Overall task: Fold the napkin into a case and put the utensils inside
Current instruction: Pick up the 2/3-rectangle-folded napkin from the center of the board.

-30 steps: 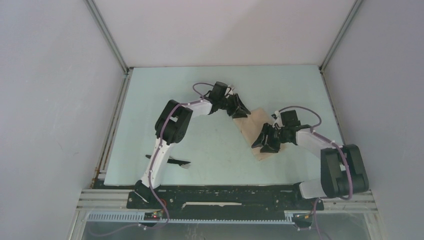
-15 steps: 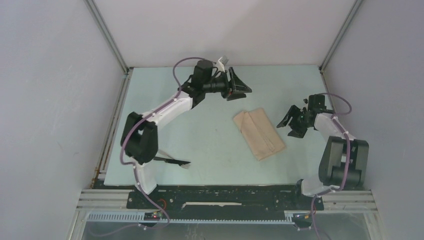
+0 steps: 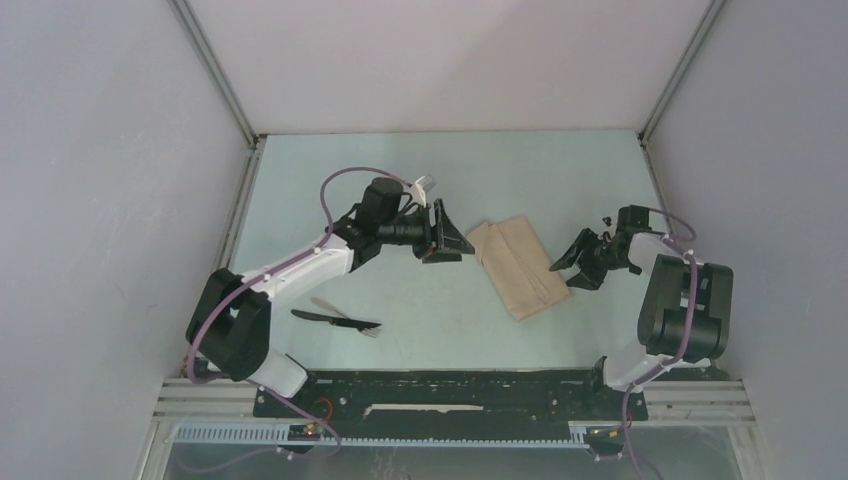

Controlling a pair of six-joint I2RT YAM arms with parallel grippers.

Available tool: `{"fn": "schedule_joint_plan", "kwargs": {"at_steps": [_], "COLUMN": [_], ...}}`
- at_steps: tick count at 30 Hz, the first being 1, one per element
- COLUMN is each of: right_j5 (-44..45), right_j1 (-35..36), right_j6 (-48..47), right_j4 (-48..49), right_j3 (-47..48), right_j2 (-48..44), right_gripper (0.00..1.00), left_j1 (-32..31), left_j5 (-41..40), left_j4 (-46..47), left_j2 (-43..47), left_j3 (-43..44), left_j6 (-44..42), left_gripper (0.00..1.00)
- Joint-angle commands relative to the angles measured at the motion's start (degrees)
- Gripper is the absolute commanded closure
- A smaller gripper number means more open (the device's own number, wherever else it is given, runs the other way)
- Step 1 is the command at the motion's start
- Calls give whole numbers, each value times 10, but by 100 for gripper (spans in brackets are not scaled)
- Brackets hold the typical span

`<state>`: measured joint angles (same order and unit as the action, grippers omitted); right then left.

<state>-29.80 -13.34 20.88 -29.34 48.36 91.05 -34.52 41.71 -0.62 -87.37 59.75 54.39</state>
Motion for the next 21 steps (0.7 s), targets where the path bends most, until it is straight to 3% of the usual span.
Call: {"fn": "schedule_joint_plan", "kwargs": {"at_steps": [1,8,12,18,21], "right_j5": [-23,-51,-72,-79,-46], "right_j1": [-1,5,22,142,187], "right_j6": [-7,2,37,185,213], "right_j4": [18,23,38,115,100], "right_j3": [-22,-60,-109,-186,-187], "right_j2": [-1,-28,-84,-200,-251], "right_gripper": [41,67,74,69,52], "left_j1": [-5,-8,-20,-77,-123], "left_j5": [-9,-25,-36,-103,-162], "left_j4": [11,-13,-15,-61,-94], "left_j2": [63,73,69,43,20], "left_j3": [-30,-56,-58,-35,-12], "left_j6": [-24,-40,-41,-77,-98], "left_gripper": [37,37,37,38,37]}}
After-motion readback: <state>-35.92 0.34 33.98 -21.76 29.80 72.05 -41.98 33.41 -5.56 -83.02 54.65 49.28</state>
